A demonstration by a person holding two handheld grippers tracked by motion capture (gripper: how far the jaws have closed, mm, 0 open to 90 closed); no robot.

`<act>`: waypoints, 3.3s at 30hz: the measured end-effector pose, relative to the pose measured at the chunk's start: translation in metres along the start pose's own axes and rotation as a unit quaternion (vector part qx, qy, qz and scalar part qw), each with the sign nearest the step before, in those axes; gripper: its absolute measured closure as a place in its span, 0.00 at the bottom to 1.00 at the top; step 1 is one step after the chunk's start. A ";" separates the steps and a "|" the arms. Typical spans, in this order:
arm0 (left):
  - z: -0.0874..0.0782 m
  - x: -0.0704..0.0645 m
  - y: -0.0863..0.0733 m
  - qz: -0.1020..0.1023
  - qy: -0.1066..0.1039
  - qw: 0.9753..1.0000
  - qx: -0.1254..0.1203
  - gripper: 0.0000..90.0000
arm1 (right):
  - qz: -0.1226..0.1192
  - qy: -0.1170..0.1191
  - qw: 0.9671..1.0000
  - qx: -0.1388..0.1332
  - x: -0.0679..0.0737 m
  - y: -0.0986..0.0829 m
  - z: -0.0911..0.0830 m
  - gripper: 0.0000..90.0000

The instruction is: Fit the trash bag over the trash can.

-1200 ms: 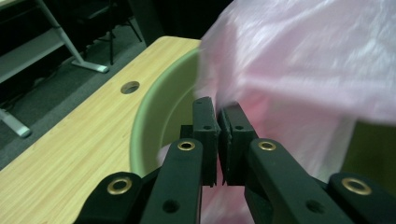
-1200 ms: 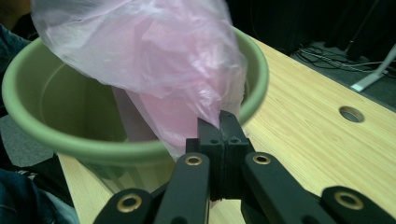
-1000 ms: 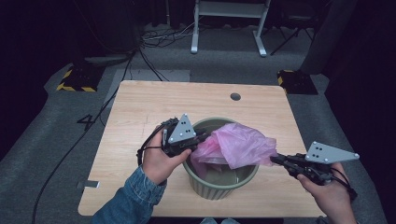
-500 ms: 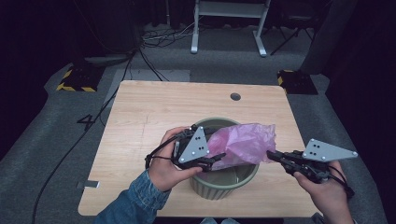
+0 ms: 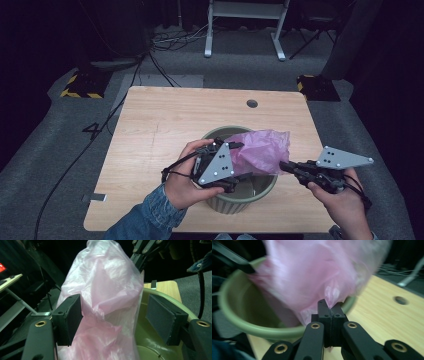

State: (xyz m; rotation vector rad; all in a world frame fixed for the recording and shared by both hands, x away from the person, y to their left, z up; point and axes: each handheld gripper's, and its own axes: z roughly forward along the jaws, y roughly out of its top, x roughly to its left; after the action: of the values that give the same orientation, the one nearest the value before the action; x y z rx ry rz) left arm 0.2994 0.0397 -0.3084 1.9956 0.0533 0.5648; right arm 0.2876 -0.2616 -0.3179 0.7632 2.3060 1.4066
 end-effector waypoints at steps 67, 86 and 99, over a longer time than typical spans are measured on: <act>-0.009 0.036 -0.035 -0.117 0.029 0.990 0.076 0.98 | -0.038 -0.003 0.999 -0.027 0.008 0.006 -0.018 0.72; 0.004 0.036 -0.037 -0.130 0.008 0.986 0.100 0.95 | -0.125 0.037 0.991 -0.042 0.034 0.043 0.028 0.52; 0.006 0.031 -0.036 -0.119 -0.010 0.989 0.093 0.92 | -0.168 0.001 0.986 -0.002 0.035 0.044 0.059 0.58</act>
State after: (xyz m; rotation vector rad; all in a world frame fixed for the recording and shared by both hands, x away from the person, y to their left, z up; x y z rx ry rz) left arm 0.3364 0.0607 -0.3300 2.1373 0.3377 0.3975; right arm 0.3028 -0.1826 -0.3059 0.3474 2.2977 1.2560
